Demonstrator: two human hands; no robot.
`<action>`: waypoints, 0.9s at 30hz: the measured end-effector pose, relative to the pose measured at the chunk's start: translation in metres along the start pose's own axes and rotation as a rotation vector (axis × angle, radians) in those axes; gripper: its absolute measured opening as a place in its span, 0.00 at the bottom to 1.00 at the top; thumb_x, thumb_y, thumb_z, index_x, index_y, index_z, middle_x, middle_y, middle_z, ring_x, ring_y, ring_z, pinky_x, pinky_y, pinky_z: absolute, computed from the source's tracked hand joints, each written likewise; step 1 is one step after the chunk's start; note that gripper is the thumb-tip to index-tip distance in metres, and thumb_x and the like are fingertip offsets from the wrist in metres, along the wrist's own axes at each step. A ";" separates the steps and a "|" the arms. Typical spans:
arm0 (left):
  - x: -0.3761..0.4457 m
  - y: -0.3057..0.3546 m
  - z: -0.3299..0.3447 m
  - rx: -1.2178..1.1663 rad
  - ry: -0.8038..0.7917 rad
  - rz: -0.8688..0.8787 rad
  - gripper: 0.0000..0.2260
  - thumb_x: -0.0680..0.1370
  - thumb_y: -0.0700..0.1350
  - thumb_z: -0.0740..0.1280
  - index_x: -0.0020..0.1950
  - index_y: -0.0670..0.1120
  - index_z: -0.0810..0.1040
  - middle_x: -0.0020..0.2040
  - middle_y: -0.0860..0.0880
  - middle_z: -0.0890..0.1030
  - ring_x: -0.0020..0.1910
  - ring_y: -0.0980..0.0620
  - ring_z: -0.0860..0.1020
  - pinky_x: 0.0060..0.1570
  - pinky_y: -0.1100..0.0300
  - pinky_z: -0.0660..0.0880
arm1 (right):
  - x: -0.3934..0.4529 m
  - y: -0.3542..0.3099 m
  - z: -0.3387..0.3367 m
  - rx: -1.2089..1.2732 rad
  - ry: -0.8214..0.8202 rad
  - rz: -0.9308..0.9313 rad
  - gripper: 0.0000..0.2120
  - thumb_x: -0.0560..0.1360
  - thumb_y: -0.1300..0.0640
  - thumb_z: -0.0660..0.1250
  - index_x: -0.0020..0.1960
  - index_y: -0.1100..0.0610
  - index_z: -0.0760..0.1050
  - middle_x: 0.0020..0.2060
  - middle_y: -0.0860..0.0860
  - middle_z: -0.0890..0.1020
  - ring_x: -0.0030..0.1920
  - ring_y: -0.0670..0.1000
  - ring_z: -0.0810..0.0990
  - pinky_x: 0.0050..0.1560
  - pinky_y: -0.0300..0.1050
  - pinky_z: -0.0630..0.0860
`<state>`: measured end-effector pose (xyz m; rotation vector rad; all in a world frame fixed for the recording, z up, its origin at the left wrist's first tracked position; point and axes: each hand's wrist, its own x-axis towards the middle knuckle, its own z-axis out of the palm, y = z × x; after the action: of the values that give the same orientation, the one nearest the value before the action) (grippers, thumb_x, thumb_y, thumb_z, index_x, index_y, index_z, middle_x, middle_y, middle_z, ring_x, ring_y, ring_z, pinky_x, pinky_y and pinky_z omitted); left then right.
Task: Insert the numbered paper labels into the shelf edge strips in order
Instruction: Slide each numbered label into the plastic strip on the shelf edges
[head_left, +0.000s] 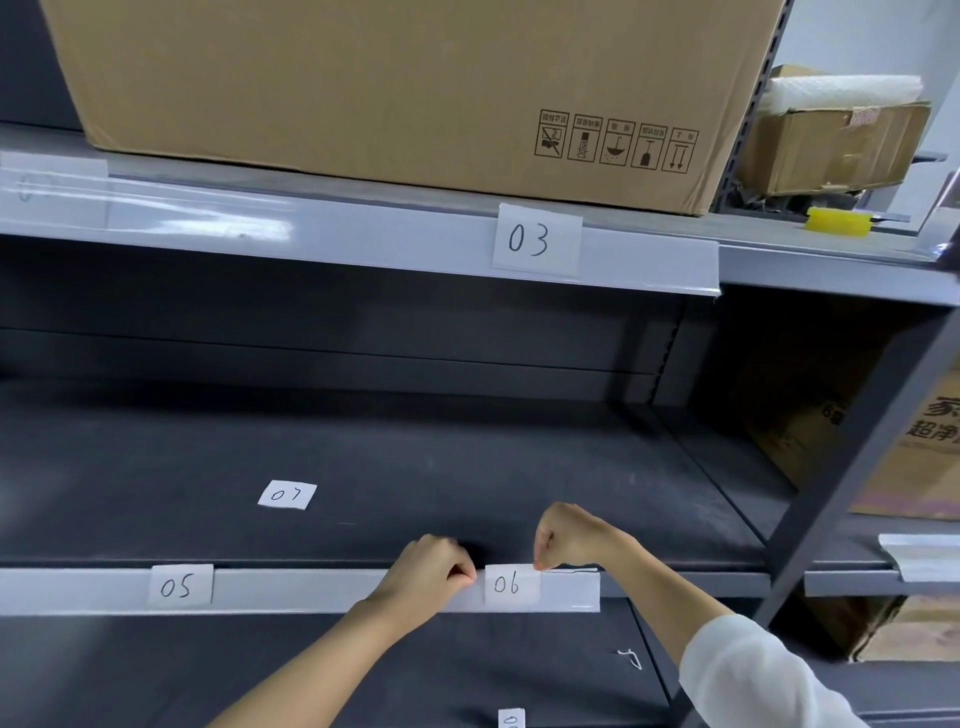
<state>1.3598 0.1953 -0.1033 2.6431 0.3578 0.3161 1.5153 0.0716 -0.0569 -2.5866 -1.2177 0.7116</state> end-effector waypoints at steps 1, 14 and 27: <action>0.000 0.000 0.000 0.007 0.000 0.005 0.13 0.67 0.35 0.58 0.28 0.47 0.58 0.30 0.50 0.60 0.32 0.52 0.55 0.33 0.58 0.53 | -0.001 0.001 0.001 0.008 0.001 0.007 0.10 0.71 0.62 0.68 0.51 0.64 0.81 0.49 0.57 0.84 0.45 0.51 0.78 0.46 0.39 0.73; 0.002 0.004 0.002 -0.002 0.020 -0.082 0.07 0.71 0.35 0.60 0.40 0.38 0.78 0.41 0.42 0.77 0.48 0.41 0.76 0.27 0.72 0.54 | 0.000 0.004 0.010 0.044 0.036 0.054 0.09 0.70 0.64 0.67 0.48 0.64 0.82 0.41 0.56 0.82 0.42 0.49 0.77 0.35 0.34 0.71; -0.016 -0.008 0.001 -0.095 0.145 -0.039 0.09 0.73 0.36 0.62 0.43 0.42 0.82 0.42 0.52 0.75 0.42 0.53 0.75 0.36 0.71 0.62 | -0.001 0.006 0.010 0.115 0.105 0.076 0.08 0.69 0.64 0.67 0.45 0.63 0.83 0.43 0.55 0.85 0.46 0.51 0.82 0.43 0.38 0.77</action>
<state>1.3430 0.1968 -0.1100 2.5238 0.4290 0.5017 1.5138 0.0668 -0.0678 -2.5516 -1.0219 0.6314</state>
